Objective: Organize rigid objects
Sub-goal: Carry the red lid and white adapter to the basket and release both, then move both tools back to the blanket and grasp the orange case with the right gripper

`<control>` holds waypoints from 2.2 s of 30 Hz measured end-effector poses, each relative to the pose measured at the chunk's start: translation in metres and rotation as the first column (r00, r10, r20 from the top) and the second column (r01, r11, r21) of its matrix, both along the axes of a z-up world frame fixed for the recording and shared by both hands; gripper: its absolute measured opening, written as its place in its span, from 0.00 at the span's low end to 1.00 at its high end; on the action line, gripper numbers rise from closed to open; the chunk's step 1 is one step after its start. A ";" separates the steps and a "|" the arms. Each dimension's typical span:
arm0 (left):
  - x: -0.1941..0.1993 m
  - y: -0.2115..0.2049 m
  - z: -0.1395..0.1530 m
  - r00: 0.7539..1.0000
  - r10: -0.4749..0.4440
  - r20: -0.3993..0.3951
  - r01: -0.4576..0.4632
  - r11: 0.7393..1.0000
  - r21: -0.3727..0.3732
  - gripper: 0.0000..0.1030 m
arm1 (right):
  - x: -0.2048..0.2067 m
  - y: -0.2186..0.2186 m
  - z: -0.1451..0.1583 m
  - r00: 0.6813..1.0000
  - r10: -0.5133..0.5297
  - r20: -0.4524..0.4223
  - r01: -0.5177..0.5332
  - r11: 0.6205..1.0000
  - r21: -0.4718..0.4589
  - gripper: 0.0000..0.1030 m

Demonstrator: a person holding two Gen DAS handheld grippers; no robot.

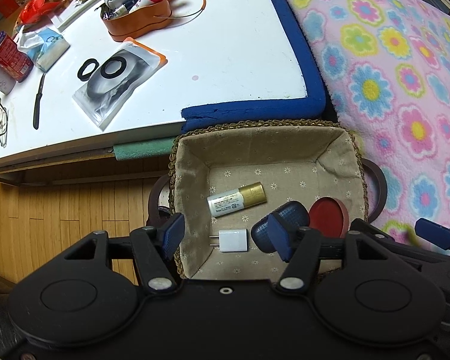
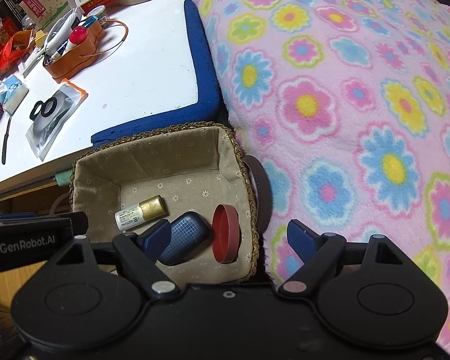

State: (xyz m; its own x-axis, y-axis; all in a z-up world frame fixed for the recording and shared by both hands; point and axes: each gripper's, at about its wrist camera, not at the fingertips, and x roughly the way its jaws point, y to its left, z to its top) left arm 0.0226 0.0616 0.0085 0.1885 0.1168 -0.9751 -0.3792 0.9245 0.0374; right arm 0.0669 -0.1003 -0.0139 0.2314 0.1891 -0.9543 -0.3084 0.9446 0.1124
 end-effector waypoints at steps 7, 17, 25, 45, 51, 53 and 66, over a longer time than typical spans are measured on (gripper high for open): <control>-0.001 -0.001 0.001 1.000 -0.010 0.006 0.010 1.000 0.006 0.57 | -0.003 -0.003 0.005 1.000 0.000 0.008 0.000 1.000 0.000 0.82; -0.001 -0.007 0.000 0.999 -0.038 -0.004 0.038 0.999 0.006 0.57 | -0.007 -0.013 0.008 1.000 -0.016 0.011 0.016 1.000 -0.007 0.82; -0.002 -0.009 -0.002 0.999 -0.046 -0.011 0.046 0.999 0.018 0.58 | -0.010 -0.026 0.015 0.999 -0.041 0.025 0.041 0.999 -0.007 0.82; 0.000 -0.034 -0.005 0.984 -0.176 -0.035 0.176 0.984 -0.015 0.61 | -0.031 -0.165 0.031 0.967 -0.244 0.069 0.249 0.966 -0.065 0.82; 0.001 -0.058 -0.005 0.961 -0.274 -0.042 0.274 0.962 -0.009 0.61 | -0.033 -0.247 0.028 0.915 -0.395 0.083 0.402 0.910 -0.103 0.83; 0.001 -0.067 -0.002 0.952 -0.304 -0.031 0.304 0.953 -0.005 0.61 | -0.033 -0.272 0.027 0.891 -0.444 0.095 0.453 0.883 -0.119 0.83; 0.011 -0.169 0.033 0.849 -0.524 0.071 0.526 0.851 -0.011 0.62 | 0.031 -0.343 0.031 0.784 -0.600 0.158 0.617 0.782 -0.090 0.83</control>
